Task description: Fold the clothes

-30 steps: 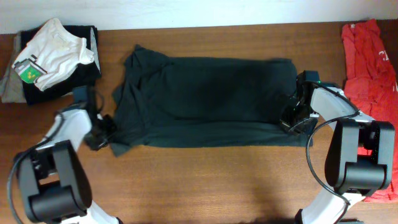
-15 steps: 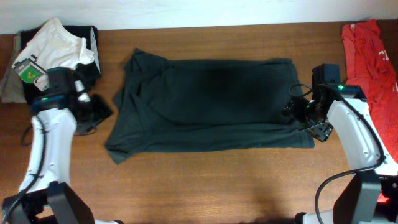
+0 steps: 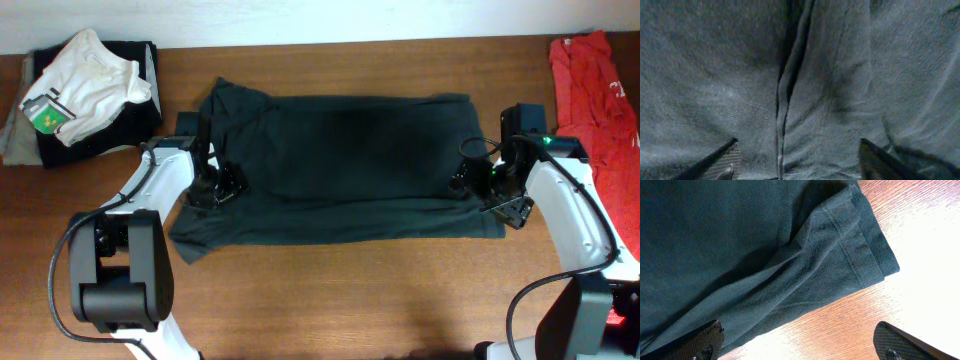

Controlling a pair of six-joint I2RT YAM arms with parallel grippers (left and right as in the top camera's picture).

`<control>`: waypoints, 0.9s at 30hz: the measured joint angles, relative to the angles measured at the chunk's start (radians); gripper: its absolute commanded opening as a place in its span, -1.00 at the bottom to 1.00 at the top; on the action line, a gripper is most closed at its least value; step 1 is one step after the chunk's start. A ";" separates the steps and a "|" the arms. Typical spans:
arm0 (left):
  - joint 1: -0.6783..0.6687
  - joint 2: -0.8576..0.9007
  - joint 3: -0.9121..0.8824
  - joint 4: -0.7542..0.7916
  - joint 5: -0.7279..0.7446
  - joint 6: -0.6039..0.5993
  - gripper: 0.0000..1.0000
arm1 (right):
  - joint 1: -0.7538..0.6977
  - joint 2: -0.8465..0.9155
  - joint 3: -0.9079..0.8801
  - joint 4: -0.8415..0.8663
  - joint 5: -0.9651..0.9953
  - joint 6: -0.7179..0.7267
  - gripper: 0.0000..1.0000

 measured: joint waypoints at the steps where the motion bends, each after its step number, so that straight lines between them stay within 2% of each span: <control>1: 0.000 0.000 0.000 0.003 0.002 0.003 0.15 | 0.000 0.000 0.000 0.000 0.000 0.000 0.97; 5: -0.008 0.006 0.000 0.005 0.002 0.002 0.14 | 0.000 0.000 0.000 0.000 0.000 0.000 0.97; 7: -0.018 0.030 0.000 0.005 0.002 0.002 -0.55 | 0.000 0.000 0.000 0.001 0.000 -0.001 0.97; 8: -0.019 0.030 0.000 0.005 0.003 0.000 -0.72 | 0.000 0.000 0.000 0.000 0.000 -0.003 0.97; 10: -0.019 0.034 0.000 0.005 0.005 0.000 -0.74 | 0.000 0.000 0.000 0.001 0.000 -0.003 0.97; 11: -0.019 0.034 0.000 0.005 0.005 -0.001 -0.82 | 0.000 0.000 0.000 0.002 0.000 -0.004 0.97; 12: -0.019 0.034 0.000 0.007 0.005 -0.001 -0.99 | 0.000 0.000 0.000 0.002 0.000 -0.004 0.97; 19: -0.019 0.034 0.000 0.059 0.006 -0.002 -0.99 | 0.000 0.000 0.000 0.003 0.000 -0.005 0.97; 27: -0.020 0.038 0.001 0.275 0.009 -0.002 -0.99 | 0.000 0.000 0.000 0.008 0.000 -0.010 0.97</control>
